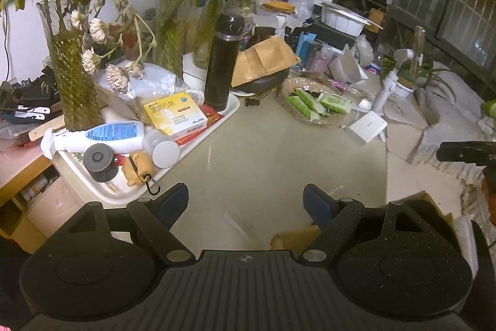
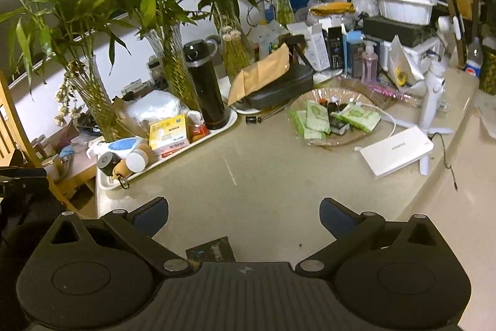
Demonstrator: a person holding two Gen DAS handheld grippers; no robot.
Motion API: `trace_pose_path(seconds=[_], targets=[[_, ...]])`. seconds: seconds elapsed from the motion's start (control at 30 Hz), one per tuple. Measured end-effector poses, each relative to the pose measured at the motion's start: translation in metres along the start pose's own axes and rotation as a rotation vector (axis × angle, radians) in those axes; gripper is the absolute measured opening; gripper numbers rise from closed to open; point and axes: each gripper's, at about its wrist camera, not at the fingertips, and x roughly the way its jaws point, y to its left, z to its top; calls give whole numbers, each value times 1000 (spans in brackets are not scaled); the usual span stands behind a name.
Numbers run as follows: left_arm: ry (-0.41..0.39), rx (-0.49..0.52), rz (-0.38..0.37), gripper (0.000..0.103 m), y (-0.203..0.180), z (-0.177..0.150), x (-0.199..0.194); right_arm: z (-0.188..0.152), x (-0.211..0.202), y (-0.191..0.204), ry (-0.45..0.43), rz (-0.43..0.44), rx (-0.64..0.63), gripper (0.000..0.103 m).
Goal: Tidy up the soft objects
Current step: 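Withdraw both grippers from the box toward the table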
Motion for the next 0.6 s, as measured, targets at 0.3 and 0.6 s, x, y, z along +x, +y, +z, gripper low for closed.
trace_pose_path(seconds=[0.3,0.6], targets=[[51,2,8,81,7,7,26,6,30,-8,55,0,22,103],[188,-52,6,81,21,8,61,13,72,-5,213,33,-13,103]])
